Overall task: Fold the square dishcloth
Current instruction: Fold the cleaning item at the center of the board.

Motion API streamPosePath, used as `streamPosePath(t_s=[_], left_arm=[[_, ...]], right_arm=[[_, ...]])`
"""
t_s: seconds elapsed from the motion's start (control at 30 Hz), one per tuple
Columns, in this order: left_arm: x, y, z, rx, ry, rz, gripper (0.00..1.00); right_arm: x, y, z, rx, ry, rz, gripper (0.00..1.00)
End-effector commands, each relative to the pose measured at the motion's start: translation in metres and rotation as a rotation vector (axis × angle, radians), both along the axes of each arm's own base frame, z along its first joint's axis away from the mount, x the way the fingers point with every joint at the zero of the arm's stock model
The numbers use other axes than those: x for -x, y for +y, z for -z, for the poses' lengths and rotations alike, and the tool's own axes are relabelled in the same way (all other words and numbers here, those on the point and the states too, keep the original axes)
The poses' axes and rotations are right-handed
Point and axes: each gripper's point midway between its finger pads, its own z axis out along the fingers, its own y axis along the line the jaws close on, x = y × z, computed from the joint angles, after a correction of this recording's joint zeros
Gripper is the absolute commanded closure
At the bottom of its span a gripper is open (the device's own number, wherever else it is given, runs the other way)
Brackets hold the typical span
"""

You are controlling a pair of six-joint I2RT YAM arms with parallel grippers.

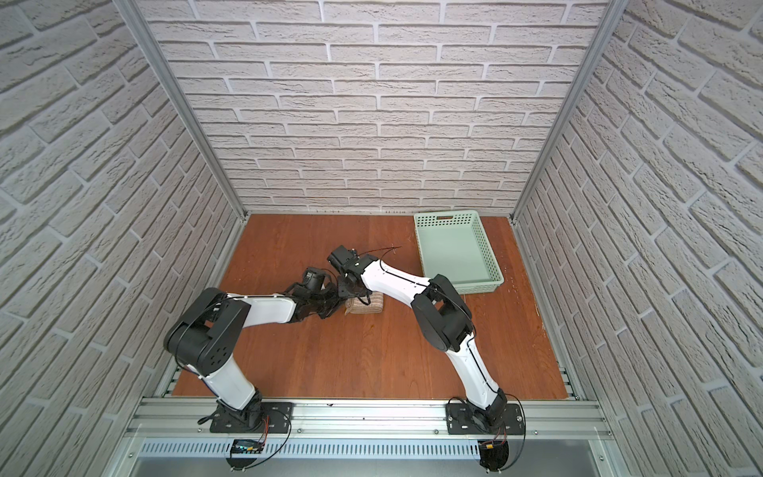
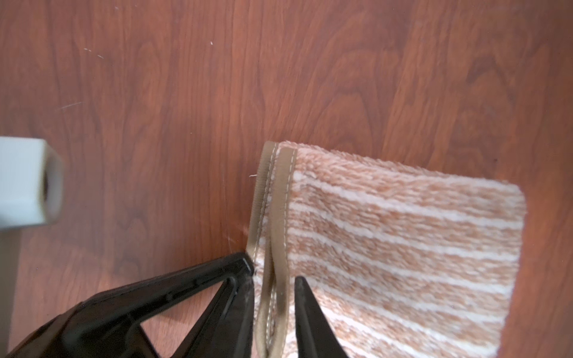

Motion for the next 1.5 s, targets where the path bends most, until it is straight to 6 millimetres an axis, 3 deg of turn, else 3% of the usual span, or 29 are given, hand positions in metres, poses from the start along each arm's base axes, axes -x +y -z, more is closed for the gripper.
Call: streamPosePath(t_s=[0.0, 0.1, 0.23, 0.4, 0.83, 1.3, 1.47], left_arm=[[0.02, -0.001, 0.023, -0.04, 0.078, 0.034, 0.89], [0.02, -0.001, 0.023, -0.04, 0.079, 0.032, 0.89], [0.02, -0.003, 0.021, -0.035, 0.074, 0.035, 0.89], [0.02, -0.008, 0.021, -0.028, 0.077, 0.041, 0.9], [0.019, -0.01, 0.022, -0.017, 0.081, 0.041, 0.9], [0.019, -0.009, 0.022, -0.016, 0.088, 0.029, 0.9], [0.019, -0.007, 0.022, -0.018, 0.09, 0.019, 0.9]], right_arm=[[0.0, 0.016, -0.039, -0.111, -0.069, -0.023, 0.74], [0.0, 0.005, -0.045, -0.083, -0.087, 0.001, 0.75], [0.001, -0.006, -0.037, -0.035, -0.078, 0.031, 0.75], [0.004, -0.008, -0.019, -0.015, -0.043, 0.044, 0.71], [0.007, -0.012, 0.004, 0.034, -0.011, 0.053, 0.58], [0.016, -0.012, 0.025, 0.07, 0.027, 0.039, 0.62], [0.018, -0.012, 0.022, 0.055, 0.025, 0.037, 0.62]])
